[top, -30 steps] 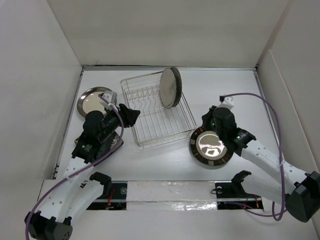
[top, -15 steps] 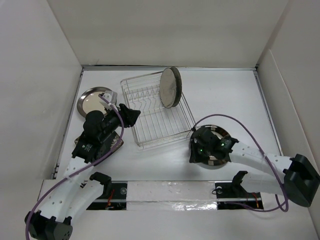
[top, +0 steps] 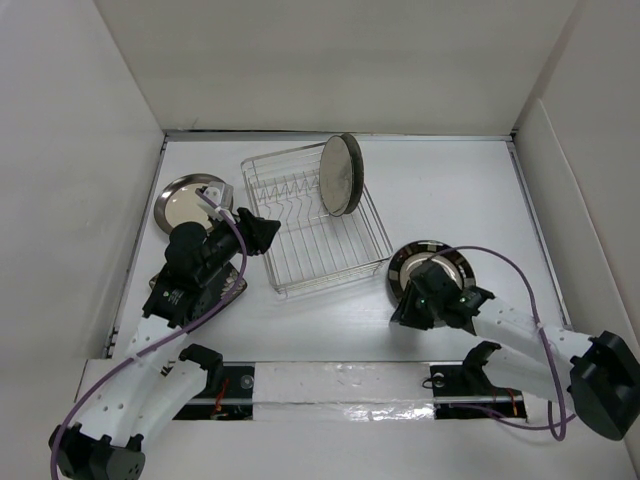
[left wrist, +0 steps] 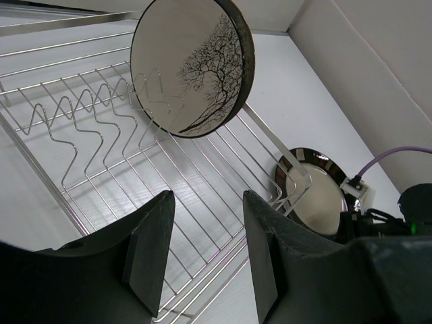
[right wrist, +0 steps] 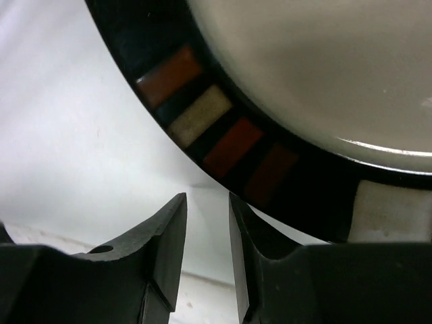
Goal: Load the plates into the dish rack
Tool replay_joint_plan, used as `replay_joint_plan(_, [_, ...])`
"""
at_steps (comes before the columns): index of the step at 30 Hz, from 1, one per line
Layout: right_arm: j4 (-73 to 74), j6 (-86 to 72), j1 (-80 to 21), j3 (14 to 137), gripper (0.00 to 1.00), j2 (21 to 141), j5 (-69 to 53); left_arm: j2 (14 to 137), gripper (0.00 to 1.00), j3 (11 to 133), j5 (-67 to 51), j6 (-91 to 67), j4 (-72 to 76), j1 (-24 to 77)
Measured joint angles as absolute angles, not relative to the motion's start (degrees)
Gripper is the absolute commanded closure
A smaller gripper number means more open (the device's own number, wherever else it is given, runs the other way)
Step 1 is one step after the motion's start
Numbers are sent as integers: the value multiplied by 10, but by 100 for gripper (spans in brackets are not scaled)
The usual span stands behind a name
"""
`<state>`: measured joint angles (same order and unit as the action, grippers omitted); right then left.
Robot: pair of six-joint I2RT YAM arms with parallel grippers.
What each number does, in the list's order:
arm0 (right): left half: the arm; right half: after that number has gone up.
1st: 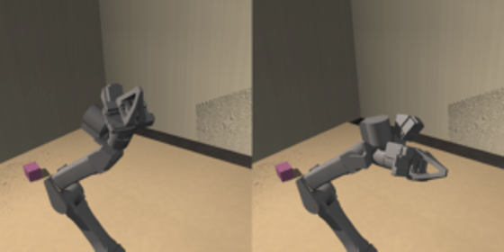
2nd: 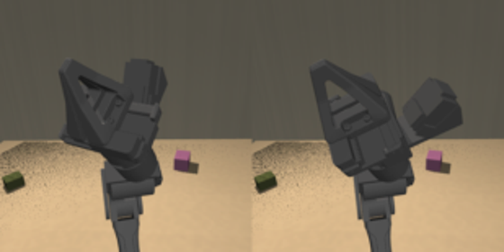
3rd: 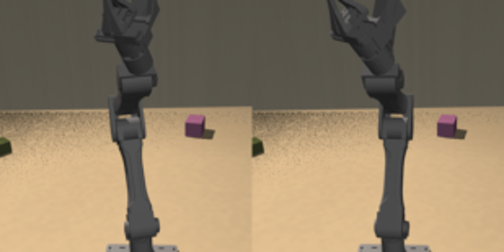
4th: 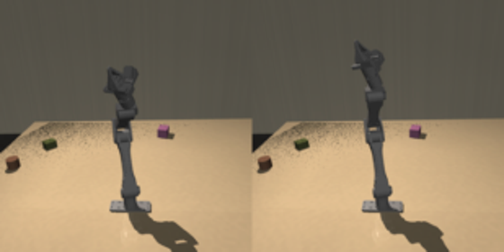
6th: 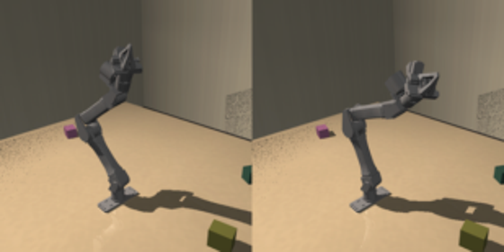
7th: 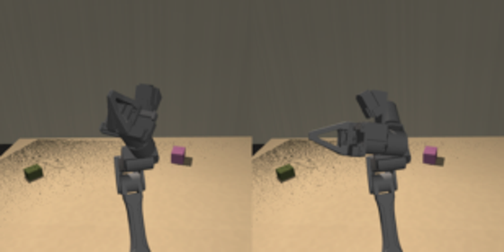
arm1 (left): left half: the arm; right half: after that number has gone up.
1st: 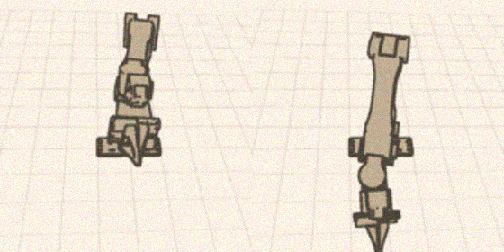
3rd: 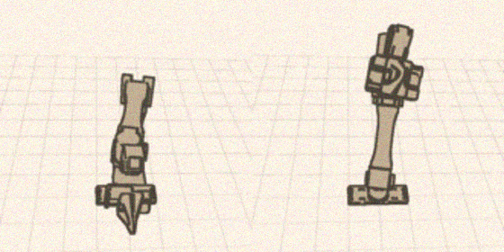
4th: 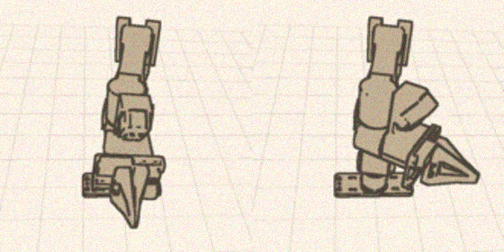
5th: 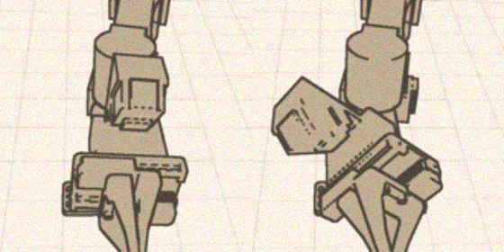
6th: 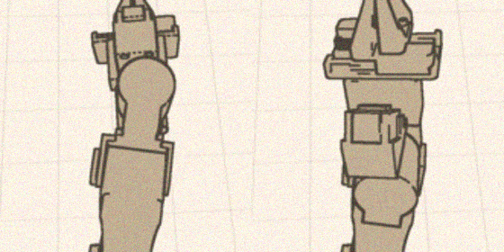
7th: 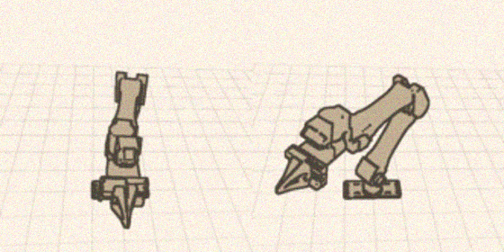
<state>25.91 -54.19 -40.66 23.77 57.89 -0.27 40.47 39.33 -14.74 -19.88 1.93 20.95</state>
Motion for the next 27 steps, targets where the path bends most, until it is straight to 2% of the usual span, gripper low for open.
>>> replay_joint_plan(13, [149, -531, -232, 235, 63, 622, 20, 403, 58, 393, -145, -199, 19, 209])
replay_joint_plan(18, [90, -468, -107, 246, 63, 660, 22, 403, 58, 393, -144, -199, 19, 209])
replay_joint_plan(20, [75, -455, -72, 246, 60, 662, 14, 403, 58, 393, -144, -199, 19, 209])
replay_joint_plan(21, [69, -450, -60, 246, 51, 659, 10, 403, 58, 393, -144, -199, 19, 209])
replay_joint_plan(24, [60, -444, -28, 246, 37, 622, -1, 402, 58, 393, -144, -199, 19, 209])
replay_joint_plan(27, [55, -446, 16, 246, 35, 564, -2, 402, 58, 393, -145, -199, 19, 209])
